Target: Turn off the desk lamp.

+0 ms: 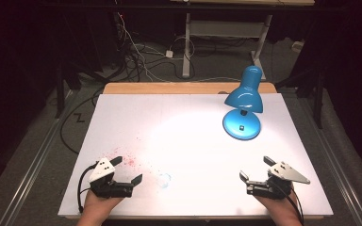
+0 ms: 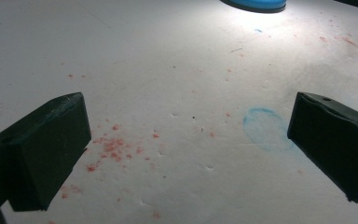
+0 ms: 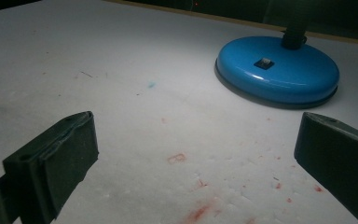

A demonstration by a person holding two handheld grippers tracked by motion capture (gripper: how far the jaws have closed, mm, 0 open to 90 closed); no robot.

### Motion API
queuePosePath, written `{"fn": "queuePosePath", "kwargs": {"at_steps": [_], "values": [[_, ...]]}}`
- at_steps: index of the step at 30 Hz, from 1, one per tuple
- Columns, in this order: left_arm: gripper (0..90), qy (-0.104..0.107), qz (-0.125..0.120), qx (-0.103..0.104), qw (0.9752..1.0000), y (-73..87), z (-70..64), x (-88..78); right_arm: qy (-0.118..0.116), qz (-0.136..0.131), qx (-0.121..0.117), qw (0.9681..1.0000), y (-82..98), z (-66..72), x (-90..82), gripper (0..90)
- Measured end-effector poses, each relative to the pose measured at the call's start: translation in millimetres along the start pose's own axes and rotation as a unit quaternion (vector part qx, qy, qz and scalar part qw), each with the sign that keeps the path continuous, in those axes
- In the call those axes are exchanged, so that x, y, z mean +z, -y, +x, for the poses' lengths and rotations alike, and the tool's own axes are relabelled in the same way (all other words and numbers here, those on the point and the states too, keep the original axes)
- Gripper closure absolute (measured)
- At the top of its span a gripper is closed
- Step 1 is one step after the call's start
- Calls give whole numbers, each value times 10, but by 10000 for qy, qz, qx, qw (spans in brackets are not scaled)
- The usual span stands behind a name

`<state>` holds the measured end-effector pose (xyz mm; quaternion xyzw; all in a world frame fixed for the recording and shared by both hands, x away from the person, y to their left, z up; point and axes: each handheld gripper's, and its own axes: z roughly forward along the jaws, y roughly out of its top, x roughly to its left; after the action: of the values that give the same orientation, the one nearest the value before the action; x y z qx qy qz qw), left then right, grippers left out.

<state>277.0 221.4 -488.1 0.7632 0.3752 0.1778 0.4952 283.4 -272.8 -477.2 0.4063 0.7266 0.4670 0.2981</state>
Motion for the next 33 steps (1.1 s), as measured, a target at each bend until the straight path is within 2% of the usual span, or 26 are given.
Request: {"fn": "queuePosePath", "kwargs": {"at_steps": [2, 9, 29, 33], "values": [[0, -36, 5, -1, 10000, 12, -4, 9, 14, 12, -19, 10000, 8, 7, -12, 4], [0, -13, -203, -6, 9998, 9, 1, -19, -11, 7, -16, 10000, 13, 18, -10, 4], [0, 23, -242, 93, 9997, -3, -31, -7, -25, 8, -90, 10000, 19, 37, 0, 4], [0, 40, -248, 66, 9997, 1, -28, -4, -24, -3, -44, 10000, 18, 33, -5, 4]]}}
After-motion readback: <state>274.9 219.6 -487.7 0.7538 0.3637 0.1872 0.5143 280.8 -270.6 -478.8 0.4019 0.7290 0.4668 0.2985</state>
